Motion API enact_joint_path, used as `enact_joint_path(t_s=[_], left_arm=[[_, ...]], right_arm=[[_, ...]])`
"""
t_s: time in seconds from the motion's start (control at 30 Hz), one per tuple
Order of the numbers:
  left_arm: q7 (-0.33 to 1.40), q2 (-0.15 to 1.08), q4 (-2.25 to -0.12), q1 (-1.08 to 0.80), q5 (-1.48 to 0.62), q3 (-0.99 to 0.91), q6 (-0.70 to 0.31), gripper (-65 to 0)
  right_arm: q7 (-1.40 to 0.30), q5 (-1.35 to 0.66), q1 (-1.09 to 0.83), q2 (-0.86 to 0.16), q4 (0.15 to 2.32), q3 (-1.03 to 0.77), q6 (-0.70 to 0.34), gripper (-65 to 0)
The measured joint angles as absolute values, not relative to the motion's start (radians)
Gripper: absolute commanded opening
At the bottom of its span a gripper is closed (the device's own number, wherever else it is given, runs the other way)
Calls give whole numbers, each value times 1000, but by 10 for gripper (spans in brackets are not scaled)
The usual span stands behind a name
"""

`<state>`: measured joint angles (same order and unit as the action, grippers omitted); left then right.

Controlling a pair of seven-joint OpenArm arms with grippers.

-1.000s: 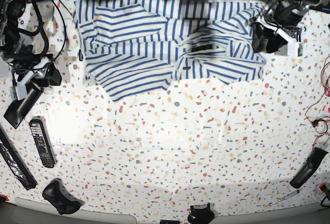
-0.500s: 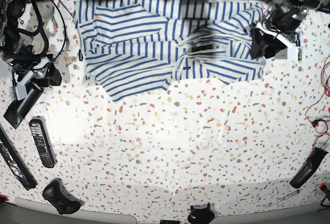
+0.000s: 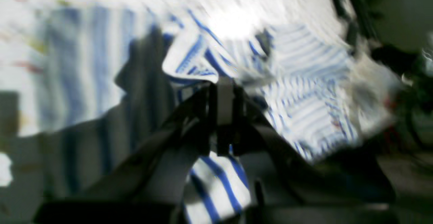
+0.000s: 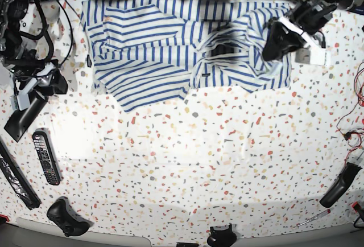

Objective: Layout the t-shirt on the table in an organized manner, then fold the t-shirt properly
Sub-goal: 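Fold the grasped end toward the shirt's middle with the left gripper, then press and smooth the folded end with the left gripper, then release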

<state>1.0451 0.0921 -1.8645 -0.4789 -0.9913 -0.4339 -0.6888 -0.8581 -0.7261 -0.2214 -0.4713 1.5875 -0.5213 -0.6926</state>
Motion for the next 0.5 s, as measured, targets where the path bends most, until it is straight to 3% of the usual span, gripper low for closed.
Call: enact_joint_path(t_s=[0.1, 0.23, 0.37, 0.5], left_arm=[[1165, 92, -1866, -479, -1118, -434, -687, -650], [1171, 92, -1866, -479, -1249, -434, -690, -650], [1171, 95, -1866, -479, -1272, -412, -689, -584], [1171, 95, -1866, -479, -1271, -285, -689, -577]], right_arm=[[-858, -726, -221, -471, 1588, -521, -693, -381], [-858, -726, -221, -471, 1588, -521, -693, -381], [-858, -726, -221, -471, 1588, -521, -693, -381], [-858, -727, -221, -471, 1588, -521, -693, -381]])
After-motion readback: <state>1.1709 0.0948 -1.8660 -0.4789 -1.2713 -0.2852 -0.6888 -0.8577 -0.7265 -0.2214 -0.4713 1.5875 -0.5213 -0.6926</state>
